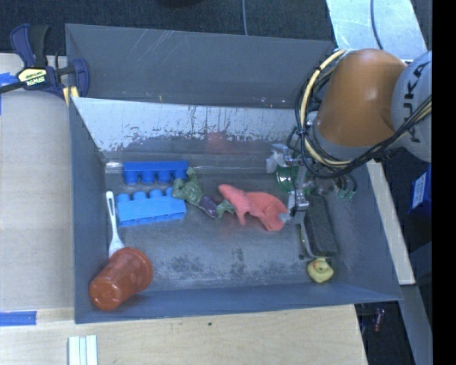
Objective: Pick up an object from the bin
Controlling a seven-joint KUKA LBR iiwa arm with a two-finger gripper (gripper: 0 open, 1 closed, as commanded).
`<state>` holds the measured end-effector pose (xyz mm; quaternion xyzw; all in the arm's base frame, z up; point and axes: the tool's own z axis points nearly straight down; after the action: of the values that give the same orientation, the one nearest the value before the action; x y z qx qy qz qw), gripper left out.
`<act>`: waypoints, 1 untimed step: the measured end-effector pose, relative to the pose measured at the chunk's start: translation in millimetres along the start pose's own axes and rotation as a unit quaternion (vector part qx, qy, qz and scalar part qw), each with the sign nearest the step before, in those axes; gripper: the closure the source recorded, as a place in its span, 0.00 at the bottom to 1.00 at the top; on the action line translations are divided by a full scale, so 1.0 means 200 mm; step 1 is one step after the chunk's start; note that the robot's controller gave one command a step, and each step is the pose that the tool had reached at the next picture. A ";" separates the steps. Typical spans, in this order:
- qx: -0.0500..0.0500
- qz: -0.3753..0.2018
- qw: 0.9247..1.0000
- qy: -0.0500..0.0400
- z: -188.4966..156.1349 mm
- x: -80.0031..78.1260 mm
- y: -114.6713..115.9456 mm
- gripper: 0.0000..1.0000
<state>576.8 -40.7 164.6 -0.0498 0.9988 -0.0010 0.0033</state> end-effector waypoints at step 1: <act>0.000 0.015 1.000 -0.004 0.23 0.03 0.14 0.00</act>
Offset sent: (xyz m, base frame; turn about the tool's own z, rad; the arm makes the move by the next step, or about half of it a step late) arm -0.0236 0.0789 -0.0844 -0.1064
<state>569.2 -13.0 119.2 -0.0350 0.9994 -0.0006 0.0069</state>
